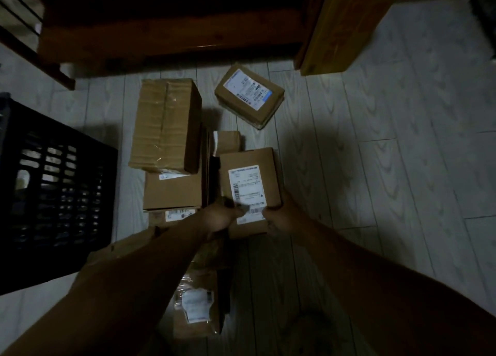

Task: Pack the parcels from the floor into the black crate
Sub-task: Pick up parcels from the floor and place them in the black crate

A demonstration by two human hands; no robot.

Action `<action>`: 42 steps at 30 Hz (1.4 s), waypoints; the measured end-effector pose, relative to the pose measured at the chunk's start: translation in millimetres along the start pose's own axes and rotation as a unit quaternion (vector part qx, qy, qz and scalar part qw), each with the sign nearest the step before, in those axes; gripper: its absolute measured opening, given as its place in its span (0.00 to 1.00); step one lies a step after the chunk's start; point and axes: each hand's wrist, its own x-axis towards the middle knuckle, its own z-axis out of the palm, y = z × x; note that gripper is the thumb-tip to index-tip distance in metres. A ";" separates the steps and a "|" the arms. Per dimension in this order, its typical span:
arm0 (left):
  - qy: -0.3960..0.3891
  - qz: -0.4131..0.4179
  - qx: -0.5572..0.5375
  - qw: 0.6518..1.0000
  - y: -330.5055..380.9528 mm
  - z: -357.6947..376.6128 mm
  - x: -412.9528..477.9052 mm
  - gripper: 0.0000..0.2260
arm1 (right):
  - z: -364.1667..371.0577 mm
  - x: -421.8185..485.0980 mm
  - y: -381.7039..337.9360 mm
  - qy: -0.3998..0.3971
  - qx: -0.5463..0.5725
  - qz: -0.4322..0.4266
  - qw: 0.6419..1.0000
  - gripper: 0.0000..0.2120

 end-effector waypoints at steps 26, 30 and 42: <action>0.081 0.221 -0.011 0.972 238.4 -79.5 -508.8 0.30 | -9.8 -477.6 -330.5 0.173 0.092 -0.229 0.953 0.32; 0.101 0.258 -0.013 0.961 260.8 -98.9 -579.4 0.32 | 1.3 -535.6 -376.5 0.188 0.071 -0.272 0.941 0.32; 0.148 0.279 0.069 0.946 274.4 -133.5 -744.3 0.28 | -15.3 -650.5 -466.3 0.184 0.092 -0.347 0.915 0.42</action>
